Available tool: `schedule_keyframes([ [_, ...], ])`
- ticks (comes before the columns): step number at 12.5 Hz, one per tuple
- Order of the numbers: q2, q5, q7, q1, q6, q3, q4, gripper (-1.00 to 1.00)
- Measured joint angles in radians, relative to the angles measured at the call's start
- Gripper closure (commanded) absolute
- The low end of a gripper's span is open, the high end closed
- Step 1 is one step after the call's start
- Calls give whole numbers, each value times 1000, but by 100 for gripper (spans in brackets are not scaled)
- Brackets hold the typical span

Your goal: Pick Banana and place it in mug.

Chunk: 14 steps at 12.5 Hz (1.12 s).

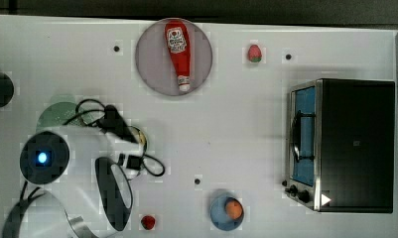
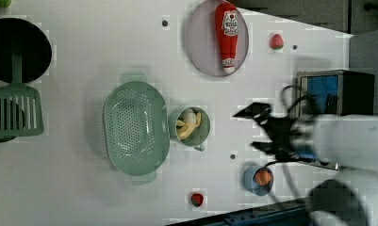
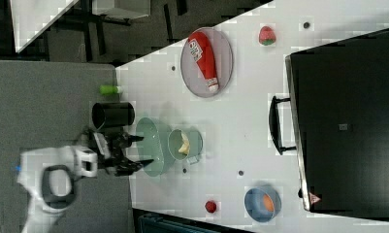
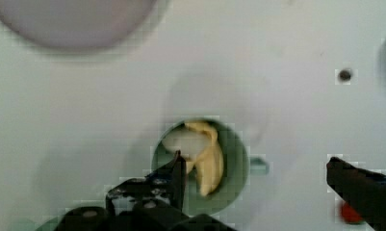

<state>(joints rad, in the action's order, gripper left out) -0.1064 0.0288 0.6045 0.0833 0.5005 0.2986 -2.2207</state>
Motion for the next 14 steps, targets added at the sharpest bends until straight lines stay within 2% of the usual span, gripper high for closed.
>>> schedule_keyframes([
  [2, -62, -3, -101, -14, -164, -92, 105, -100],
  [5, -155, -28, -222, -53, -310, -237, 226, -100],
  [9, -268, 1, -408, -88, -348, -443, 285, -100],
  [10, -266, -12, -435, -111, -371, -461, 290, -100],
  [12, -252, 1, -459, -112, -375, -472, 274, -100],
  [14, -219, -3, -460, -78, -384, -461, 242, -100],
])
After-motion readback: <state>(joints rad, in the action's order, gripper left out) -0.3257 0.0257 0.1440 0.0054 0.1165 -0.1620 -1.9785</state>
